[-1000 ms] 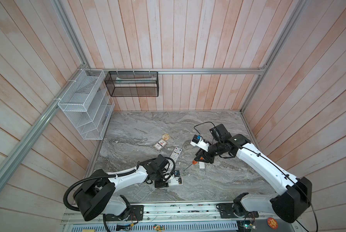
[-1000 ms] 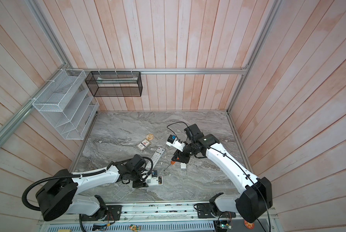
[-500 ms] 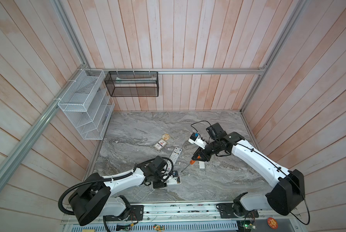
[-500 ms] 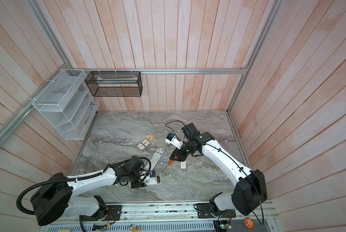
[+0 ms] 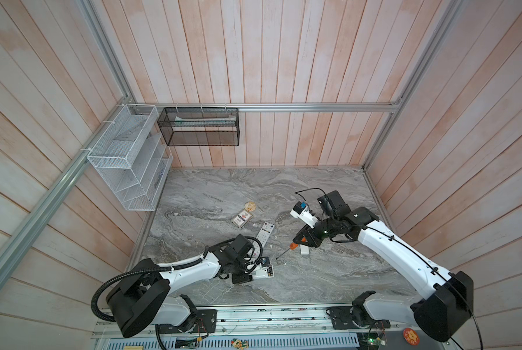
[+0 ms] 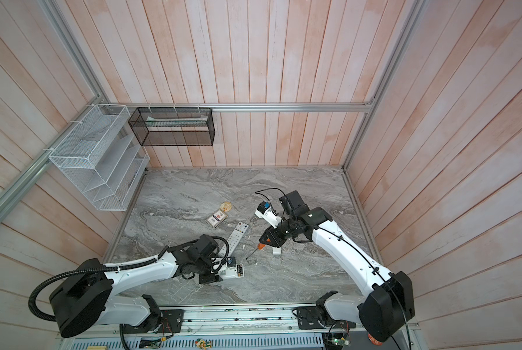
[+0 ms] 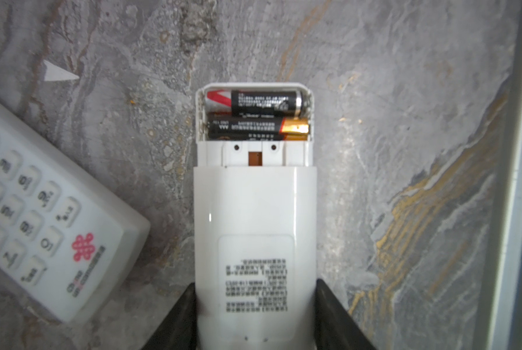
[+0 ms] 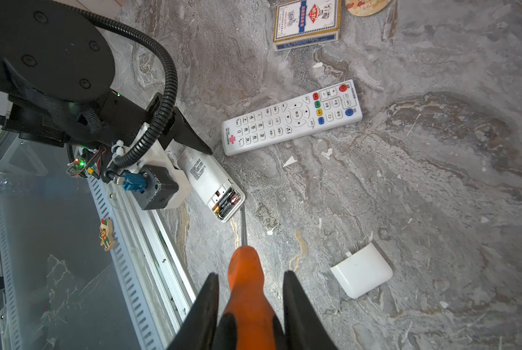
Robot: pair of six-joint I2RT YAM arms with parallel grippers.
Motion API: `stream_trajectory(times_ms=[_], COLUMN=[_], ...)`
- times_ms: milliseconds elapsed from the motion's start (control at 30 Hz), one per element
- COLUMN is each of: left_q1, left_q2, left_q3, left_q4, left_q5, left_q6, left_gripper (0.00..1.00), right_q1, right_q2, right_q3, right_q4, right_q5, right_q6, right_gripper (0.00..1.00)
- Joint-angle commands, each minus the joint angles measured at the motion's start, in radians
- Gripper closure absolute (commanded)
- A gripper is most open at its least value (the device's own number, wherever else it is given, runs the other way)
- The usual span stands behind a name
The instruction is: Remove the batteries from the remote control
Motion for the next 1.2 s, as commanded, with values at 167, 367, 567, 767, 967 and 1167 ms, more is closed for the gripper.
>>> stream_trajectory(times_ms=[167,367,567,767,967,1167], left_q1=[-0.017,-0.018,-0.018,-0.018,-0.018,-0.018], left_q2=[0.051,0.059,0.067,0.063,0.059,0.058], left_q3=[-0.019,-0.016,-0.016,-0.015,-0.018,-0.016], left_q4=[0.024,0.023,0.024,0.026,0.027,0.027], left_q5=[-0.029,-0.030,-0.034,-0.039,-0.044,-0.045], left_q6=[-0.008,-0.008,-0.008,-0.008,-0.010,-0.012], left_gripper=[0.84,0.84,0.84,0.84,0.84,0.84], right_q1=[0.060,0.089,0.101,0.112,0.118,0.122], right_q2=[-0.095,-0.076,-0.086,-0.076,-0.032,-0.017], right_q3=[-0.084,-0.094,-0.121,-0.123,-0.112,-0.109], right_q4=[0.077,0.095,0.118,0.100,0.107,0.122], right_q5=[0.040,0.027,0.048,0.076,0.050,0.026], right_q6=[0.125,0.093,-0.066,-0.133,-0.129,-0.121], right_gripper=[1.00,1.00,1.00,1.00,1.00,1.00])
